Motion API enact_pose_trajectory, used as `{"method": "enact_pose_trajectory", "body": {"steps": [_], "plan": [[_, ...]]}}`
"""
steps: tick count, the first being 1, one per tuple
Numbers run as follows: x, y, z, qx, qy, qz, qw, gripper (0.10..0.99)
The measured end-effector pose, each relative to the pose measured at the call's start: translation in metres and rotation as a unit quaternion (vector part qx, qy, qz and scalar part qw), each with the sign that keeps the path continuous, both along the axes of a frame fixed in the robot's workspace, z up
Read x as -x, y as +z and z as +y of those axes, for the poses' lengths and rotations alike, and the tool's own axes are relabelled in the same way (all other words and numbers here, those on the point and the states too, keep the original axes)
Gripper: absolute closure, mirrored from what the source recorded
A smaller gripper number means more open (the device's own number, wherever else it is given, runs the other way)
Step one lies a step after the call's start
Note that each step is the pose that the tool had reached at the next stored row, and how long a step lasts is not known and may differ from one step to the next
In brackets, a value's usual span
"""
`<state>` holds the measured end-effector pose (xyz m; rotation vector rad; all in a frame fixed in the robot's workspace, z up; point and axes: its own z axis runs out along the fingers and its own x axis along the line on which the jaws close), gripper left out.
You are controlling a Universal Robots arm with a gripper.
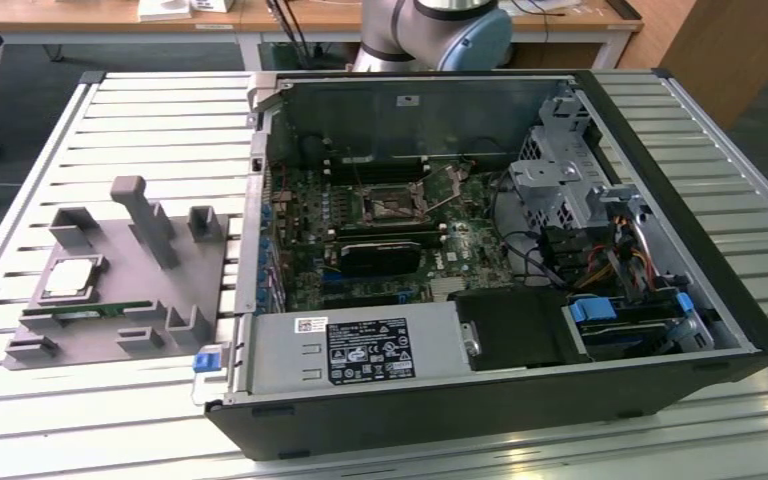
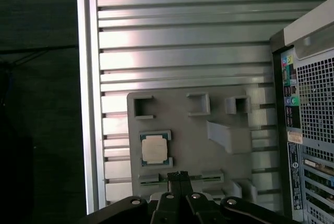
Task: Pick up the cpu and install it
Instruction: 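Reach for the cpu, then pick up the cpu and move it towards the insertion slot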
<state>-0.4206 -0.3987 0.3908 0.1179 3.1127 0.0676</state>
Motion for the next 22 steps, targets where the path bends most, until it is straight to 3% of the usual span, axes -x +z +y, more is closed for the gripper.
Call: {"method": "enact_pose_trajectory", "body": {"steps": [14,22], "plan": [[0.0343,-0.0009,0.0002,0.0000,0.000,0.0001,1.0000,0.980],[0.0375,-0.0036,0.0002,0.0000,0.000,0.0004,1.0000,0.980]]}}
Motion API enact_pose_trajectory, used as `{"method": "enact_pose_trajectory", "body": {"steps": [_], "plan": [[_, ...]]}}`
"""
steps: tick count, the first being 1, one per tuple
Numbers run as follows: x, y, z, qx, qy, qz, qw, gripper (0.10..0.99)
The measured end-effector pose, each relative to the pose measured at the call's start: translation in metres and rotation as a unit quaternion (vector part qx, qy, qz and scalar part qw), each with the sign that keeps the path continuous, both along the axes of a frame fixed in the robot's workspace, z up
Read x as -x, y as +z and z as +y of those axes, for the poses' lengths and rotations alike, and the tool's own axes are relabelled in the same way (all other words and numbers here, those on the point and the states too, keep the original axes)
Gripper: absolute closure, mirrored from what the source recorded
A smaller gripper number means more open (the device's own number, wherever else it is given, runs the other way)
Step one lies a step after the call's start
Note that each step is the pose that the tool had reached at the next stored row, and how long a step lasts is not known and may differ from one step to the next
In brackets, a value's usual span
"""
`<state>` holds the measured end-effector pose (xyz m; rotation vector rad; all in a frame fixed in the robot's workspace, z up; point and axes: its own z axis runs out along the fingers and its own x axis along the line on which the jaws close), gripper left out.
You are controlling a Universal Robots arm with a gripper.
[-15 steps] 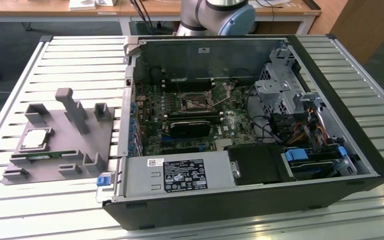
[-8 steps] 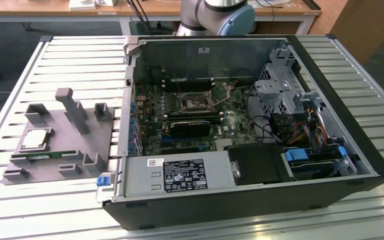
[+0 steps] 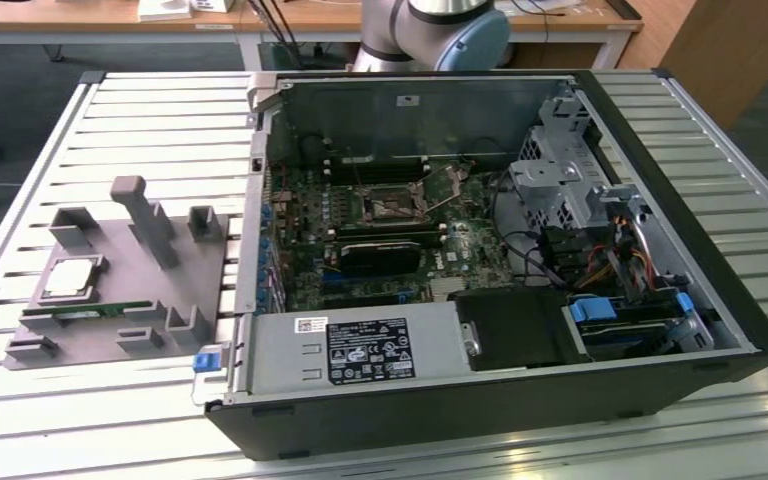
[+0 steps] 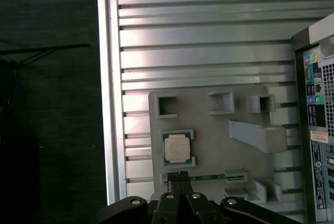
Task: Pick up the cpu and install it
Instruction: 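Pick up the cpu and move it towards the insertion slot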
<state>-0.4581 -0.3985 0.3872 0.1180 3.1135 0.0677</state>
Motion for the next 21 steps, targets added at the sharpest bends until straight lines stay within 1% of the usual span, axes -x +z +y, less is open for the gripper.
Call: {"method": "enact_pose_trajectory", "body": {"steps": [5,12,16,21], "plan": [[0.0000,-0.0030,-0.0004,0.0000,0.000,0.0000,1.0000,0.980],[0.0000,-0.0134,-0.0036,-0.0001,0.000,0.0000,1.0000,0.980],[0.0000,-0.0168,-0.0058,-0.0009,0.000,0.0000,1.0000,0.980],[0.0000,-0.0204,-0.0066,-0.0010,0.000,0.0001,1.0000,0.980]]}}
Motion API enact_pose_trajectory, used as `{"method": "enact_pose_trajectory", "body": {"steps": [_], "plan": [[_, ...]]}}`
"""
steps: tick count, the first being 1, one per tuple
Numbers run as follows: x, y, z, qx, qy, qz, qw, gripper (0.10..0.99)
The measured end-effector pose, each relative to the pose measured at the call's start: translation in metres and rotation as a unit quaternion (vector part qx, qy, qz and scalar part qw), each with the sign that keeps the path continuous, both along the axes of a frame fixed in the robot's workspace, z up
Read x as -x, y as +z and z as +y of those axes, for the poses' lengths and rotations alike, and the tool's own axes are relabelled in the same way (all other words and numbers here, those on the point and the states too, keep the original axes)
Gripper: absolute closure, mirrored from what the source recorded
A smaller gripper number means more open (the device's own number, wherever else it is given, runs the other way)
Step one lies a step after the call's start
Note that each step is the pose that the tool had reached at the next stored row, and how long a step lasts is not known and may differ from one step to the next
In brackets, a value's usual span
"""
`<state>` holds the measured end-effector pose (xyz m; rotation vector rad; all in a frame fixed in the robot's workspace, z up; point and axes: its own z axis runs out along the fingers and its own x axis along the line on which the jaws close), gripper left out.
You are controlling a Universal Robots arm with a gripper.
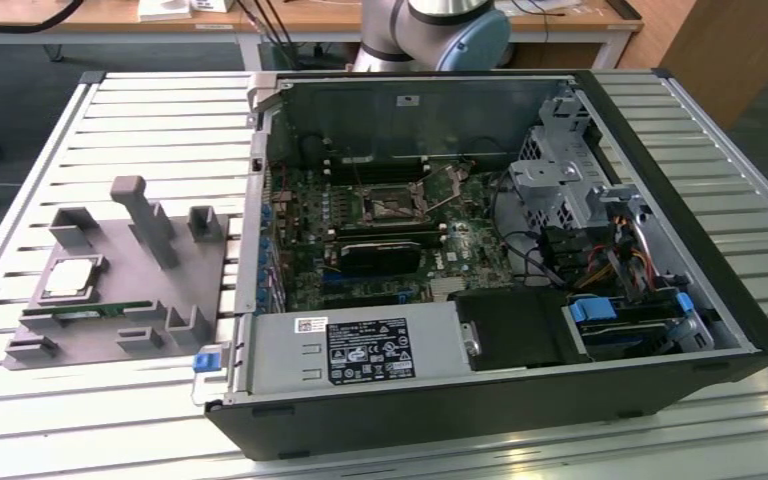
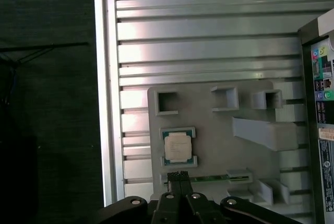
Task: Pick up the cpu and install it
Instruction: 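Pick up the cpu and move it towards the insertion slot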
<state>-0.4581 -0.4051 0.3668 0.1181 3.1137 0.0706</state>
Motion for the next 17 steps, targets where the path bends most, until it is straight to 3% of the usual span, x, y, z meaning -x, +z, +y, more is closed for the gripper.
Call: {"method": "enact_pose_trajectory", "body": {"steps": [13,14,16,17], "plan": [[0.0000,-0.0113,-0.0005,-0.0010,0.000,0.0000,1.0000,0.980],[0.0000,-0.0124,-0.0006,-0.0012,0.000,0.0000,1.0000,0.973],[0.0000,-0.0150,-0.0009,-0.0016,0.000,-0.0001,1.0000,0.855],[0.0001,-0.0166,-0.0010,-0.0018,0.000,-0.0001,1.0000,0.855]]}}
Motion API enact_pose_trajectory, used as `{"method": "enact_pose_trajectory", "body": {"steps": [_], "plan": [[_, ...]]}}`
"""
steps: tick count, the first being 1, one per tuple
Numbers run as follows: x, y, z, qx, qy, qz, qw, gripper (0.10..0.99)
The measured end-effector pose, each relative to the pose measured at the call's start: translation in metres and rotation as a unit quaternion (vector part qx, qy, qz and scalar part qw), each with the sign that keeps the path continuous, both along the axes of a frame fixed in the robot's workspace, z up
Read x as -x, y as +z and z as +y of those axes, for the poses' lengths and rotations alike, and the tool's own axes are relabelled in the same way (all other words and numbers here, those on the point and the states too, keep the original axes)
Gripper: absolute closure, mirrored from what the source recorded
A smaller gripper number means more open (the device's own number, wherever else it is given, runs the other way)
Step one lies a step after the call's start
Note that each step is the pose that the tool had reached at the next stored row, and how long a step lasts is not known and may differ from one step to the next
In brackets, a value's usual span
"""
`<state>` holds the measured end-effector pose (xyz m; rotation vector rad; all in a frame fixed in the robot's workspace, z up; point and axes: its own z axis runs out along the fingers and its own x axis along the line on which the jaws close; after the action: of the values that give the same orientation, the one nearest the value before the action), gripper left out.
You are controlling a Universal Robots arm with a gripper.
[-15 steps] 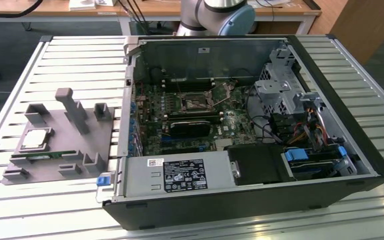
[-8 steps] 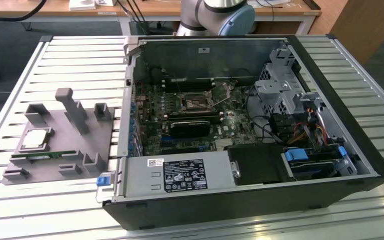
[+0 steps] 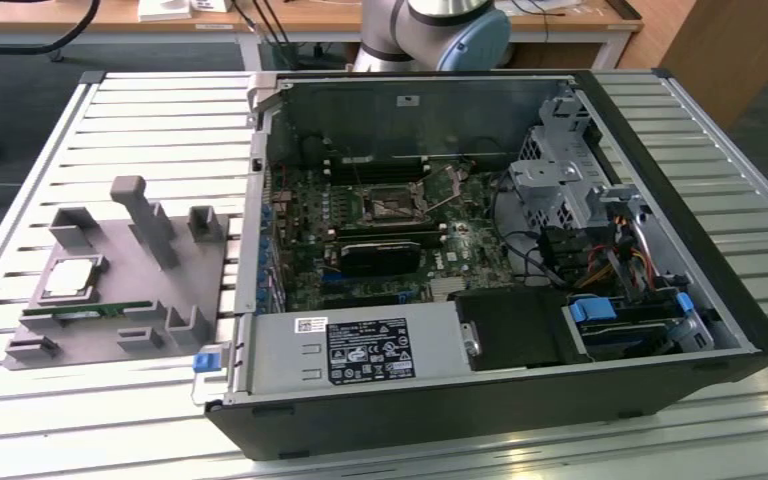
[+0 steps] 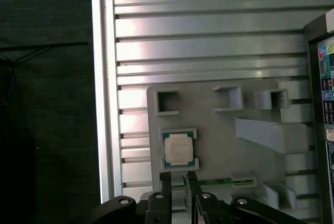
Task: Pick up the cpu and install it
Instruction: 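Pick up the cpu and move it towards the insertion slot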
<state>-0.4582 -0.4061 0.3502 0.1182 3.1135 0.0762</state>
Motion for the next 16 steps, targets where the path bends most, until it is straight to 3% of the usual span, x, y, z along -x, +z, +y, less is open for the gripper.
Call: {"method": "enact_pose_trajectory", "body": {"steps": [1,2,4,5,7,8,10,11,13,16], "plan": [[0.0000,-0.0016,-0.0001,-0.0001,0.000,0.0000,1.0000,0.796],[0.0000,-0.0032,-0.0002,-0.0003,0.000,0.0000,1.0000,0.796],[0.0000,-0.0067,-0.0005,-0.0006,0.000,0.0000,1.0000,0.678],[0.0000,-0.0085,-0.0005,-0.0007,0.000,0.0001,1.0000,0.678],[0.0000,-0.0119,-0.0007,-0.0009,0.000,0.0002,1.0000,0.561],[0.0000,-0.0137,-0.0007,-0.0009,0.000,0.0002,1.0000,0.561],[0.0000,-0.0175,-0.0008,-0.0011,0.000,0.0002,1.0000,0.447],[0.0000,-0.0193,-0.0008,-0.0012,0.000,0.0003,1.0000,0.447],[0.0000,-0.0229,-0.0009,-0.0013,0.000,0.0005,1.0000,0.329],[0.0000,-0.0283,-0.0011,-0.0015,0.000,0.0010,1.0000,0.271]]}}
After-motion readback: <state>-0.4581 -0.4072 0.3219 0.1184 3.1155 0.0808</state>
